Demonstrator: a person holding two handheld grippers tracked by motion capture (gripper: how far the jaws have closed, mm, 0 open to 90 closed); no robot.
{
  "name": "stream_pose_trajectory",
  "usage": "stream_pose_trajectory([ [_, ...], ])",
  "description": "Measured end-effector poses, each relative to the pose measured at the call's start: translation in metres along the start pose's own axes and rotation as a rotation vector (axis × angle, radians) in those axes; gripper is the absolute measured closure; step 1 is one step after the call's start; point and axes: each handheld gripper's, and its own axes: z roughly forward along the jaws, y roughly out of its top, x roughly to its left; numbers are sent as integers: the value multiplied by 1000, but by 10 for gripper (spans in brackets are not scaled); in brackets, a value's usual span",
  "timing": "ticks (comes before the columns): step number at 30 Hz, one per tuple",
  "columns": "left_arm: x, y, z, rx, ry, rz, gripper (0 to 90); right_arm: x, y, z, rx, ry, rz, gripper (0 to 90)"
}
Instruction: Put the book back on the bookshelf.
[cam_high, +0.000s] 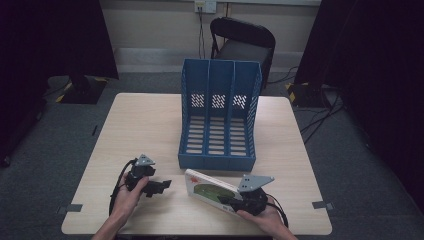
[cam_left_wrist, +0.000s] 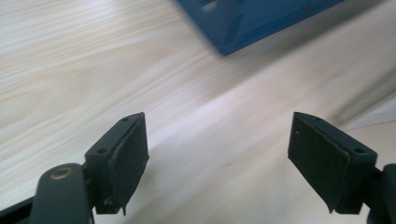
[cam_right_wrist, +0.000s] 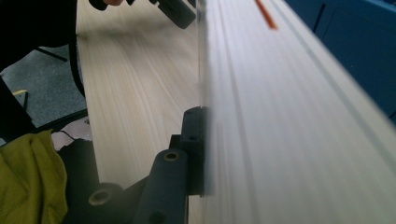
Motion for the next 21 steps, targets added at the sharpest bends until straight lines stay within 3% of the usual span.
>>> stream_pose_trajectory([
  [2, 4, -3, 3, 14, 51, 1, 196, 0, 1, -2, -4, -4, 0, 764],
  [3, 4, -3, 3, 14, 51, 1, 196, 0, 1, -2, -4, -4, 0, 764],
  [4, 6, -4, 6, 25, 88, 13, 196, 0, 1, -2, -9, -7, -1, 764],
  [9, 7, -7, 14, 41, 139, 17, 178, -1, 2, -7, -22, -12, 16, 764],
  [16, 12, -13, 18, -8, 143, 27, 85, 1, 5, -11, -32, -15, 8, 764],
  [18, 14, -16, 20, -35, 147, 21, 0, 3, 7, -13, -37, -7, 5, 764],
  [21, 15, -18, 20, -49, 144, 23, 0, 4, 10, -15, -41, -5, 3, 764],
])
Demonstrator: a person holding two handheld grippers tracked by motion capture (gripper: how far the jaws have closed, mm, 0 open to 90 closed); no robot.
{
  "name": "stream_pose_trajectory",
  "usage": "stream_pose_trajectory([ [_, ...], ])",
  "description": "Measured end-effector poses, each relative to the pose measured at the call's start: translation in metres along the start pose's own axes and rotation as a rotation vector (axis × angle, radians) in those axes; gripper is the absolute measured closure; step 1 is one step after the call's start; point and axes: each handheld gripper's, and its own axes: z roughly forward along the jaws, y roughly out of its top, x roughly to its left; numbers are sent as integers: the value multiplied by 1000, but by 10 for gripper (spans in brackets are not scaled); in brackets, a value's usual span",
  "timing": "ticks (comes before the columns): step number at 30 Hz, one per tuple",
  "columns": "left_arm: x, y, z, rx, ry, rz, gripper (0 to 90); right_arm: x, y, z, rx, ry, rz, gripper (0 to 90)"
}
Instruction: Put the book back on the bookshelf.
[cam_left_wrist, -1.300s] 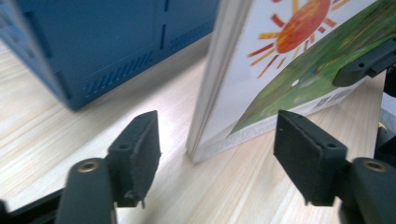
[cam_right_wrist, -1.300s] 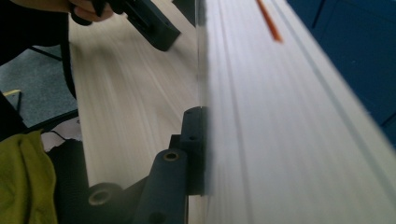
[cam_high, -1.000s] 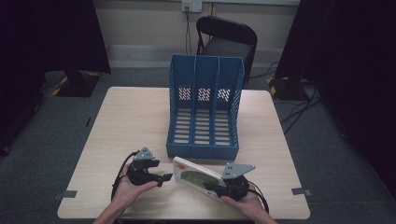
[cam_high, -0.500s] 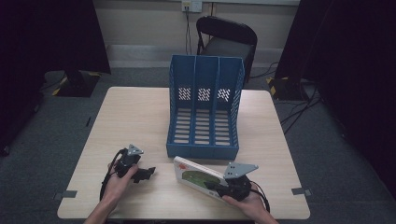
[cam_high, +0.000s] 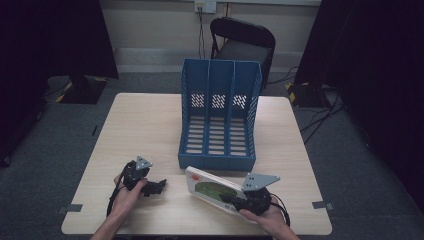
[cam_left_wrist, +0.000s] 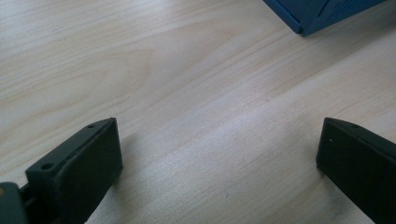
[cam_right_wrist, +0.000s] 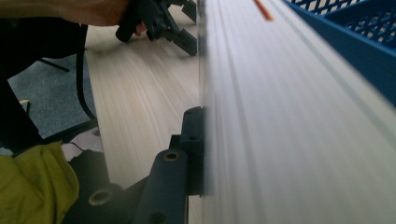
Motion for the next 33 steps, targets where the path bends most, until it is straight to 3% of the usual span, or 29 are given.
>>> stream_pose_trajectory([
  [2, 0, -2, 1, -22, 1, -2, 0, 1, 2, -2, -5, -1, -10, 764],
  [23, 0, -2, 1, -22, 0, -1, 0, 8, 25, -26, -96, 14, -9, 764],
  [33, 0, -1, 1, -18, -2, 6, 0, 6, 37, -38, -124, -22, -3, 764],
])
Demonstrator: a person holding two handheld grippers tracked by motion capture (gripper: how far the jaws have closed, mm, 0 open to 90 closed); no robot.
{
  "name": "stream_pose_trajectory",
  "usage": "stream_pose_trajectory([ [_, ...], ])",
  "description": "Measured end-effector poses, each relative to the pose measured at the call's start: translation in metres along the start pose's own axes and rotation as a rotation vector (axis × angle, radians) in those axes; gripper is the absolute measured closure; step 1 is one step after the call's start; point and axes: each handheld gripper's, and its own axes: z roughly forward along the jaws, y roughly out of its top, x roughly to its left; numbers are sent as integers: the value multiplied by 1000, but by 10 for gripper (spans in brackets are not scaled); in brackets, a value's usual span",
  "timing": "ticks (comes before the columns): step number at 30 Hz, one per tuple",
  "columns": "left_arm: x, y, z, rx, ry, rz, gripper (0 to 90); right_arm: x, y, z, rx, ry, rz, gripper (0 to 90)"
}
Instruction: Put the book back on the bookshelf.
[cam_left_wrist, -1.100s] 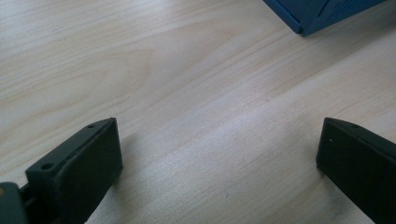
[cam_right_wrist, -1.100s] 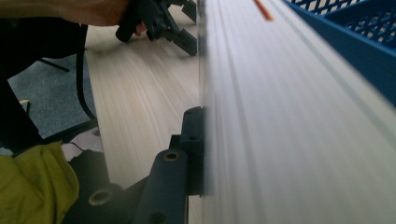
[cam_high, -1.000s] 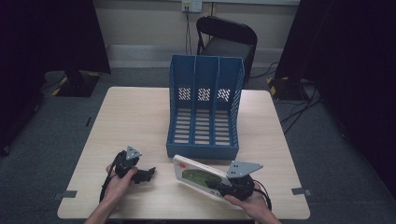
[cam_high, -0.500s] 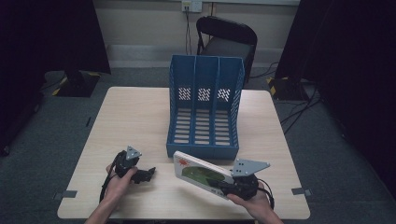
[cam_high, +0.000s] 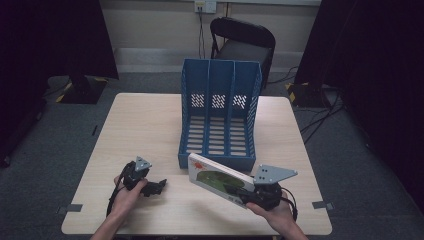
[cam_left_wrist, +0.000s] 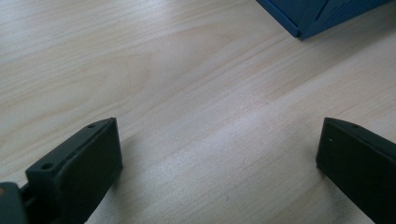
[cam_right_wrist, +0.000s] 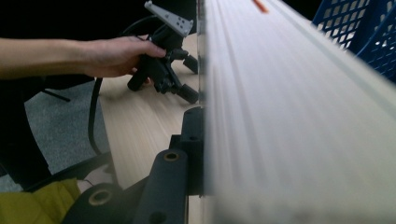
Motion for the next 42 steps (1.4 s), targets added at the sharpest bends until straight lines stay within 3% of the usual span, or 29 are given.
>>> stream_pose_trajectory([
  [9, 0, 0, 0, 0, -1, 0, 0, -8, 13, -6, -37, -54, 10, 764],
  [19, 0, 0, 0, 0, -1, 1, 0, -21, 36, -19, -85, -157, 27, 764],
  [20, 0, 0, 0, 1, -1, 1, 0, -25, 39, -22, -93, -199, 35, 764],
  [22, 0, 0, 0, 2, -3, 2, 0, -27, 39, -23, -94, -207, 43, 764],
  [24, 0, 0, 0, 1, -3, 2, 0, -34, 41, -26, -95, -259, 54, 764],
  [31, 0, 0, 0, 1, -3, 2, 0, -45, 41, -28, -90, -323, 75, 764],
  [32, 0, 0, 0, 1, -3, 2, 0, -49, 41, -30, -96, -361, 83, 764],
  [35, 0, 0, 0, 1, -3, 2, 0, -53, 41, -31, -95, -381, 97, 764],
  [36, 0, 0, 0, 1, -3, 2, 0, -56, 41, -33, -94, -421, 109, 764],
  [42, 0, 0, 0, 1, -3, 2, 0, -64, 39, -36, -85, -491, 140, 764],
])
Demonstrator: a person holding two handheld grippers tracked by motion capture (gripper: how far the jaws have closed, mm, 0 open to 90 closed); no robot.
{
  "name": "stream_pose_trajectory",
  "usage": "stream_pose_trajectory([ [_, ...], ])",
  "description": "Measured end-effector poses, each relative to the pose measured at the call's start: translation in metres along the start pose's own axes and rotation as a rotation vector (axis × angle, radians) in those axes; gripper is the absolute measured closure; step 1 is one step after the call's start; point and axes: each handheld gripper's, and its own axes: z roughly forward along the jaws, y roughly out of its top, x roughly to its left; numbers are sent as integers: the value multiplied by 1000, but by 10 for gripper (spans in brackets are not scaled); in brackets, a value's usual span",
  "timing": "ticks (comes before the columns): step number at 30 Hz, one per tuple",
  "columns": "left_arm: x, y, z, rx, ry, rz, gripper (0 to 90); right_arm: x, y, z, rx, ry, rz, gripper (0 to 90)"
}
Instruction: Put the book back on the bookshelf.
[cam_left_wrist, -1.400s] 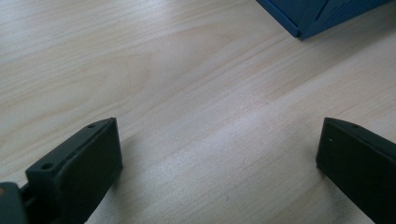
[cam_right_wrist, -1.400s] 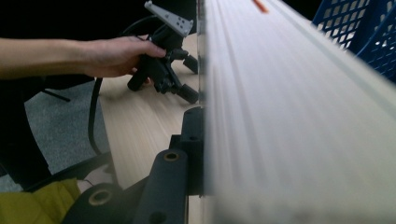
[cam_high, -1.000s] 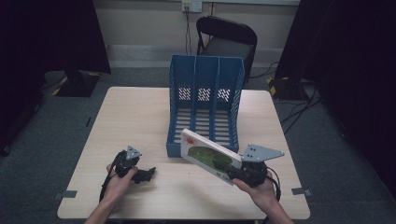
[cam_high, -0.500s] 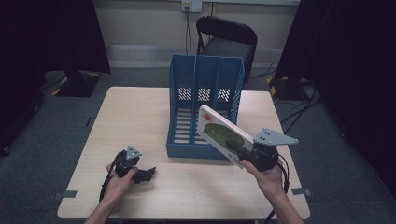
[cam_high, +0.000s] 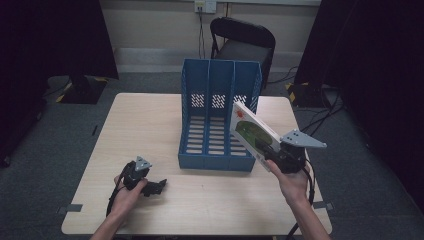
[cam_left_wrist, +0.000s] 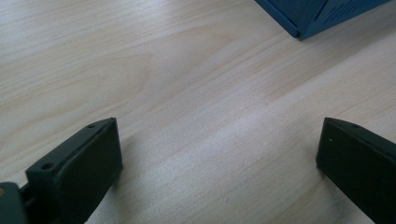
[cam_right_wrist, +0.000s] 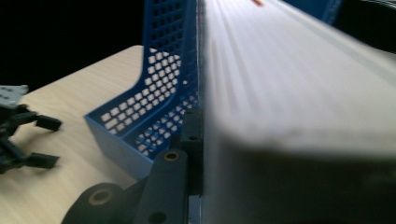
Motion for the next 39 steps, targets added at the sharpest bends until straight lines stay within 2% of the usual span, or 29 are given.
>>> stream_pose_trajectory([
  [4, 0, 0, 0, 0, 0, 0, 0, -7, -4, 8, 3, -61, 30, 763],
  [6, 0, 0, 0, 0, 0, -1, 0, -7, -5, 12, 12, -91, 28, 763],
  [9, 0, 0, 0, 0, 0, 0, 0, -9, -5, 17, 17, -101, 37, 763],
  [10, 0, 0, 0, 0, 0, 0, 0, -9, -3, 22, 22, -120, 37, 763],
  [13, 0, 0, 0, 0, 0, -1, 0, -8, -1, 29, 30, -139, 35, 763],
  [14, 0, 0, 0, 0, 0, 0, 0, -7, 1, 37, 48, -161, 32, 763],
  [19, 0, 0, 0, 0, 0, 0, 0, -4, 1, 53, 69, -189, 43, 763],
  [25, 0, 0, 0, -1, 0, 0, 0, -3, 2, 70, 67, -211, 51, 763],
  [29, 0, 0, 0, -1, 0, 0, 0, -4, 1, 79, 73, -231, 59, 763],
  [30, 0, 0, 0, -1, 0, 0, 0, -5, 1, 83, 68, -239, 74, 763],
  [34, 0, 0, 0, -1, -1, 0, 0, -8, 0, 88, 55, -241, 86, 763],
  [36, 0, 0, 0, 0, -1, 1, 0, -9, 0, 94, 64, -242, 99, 763],
  [39, 0, 0, 0, -1, -1, 0, 0, -11, -1, 103, 77, -263, 94, 763],
])
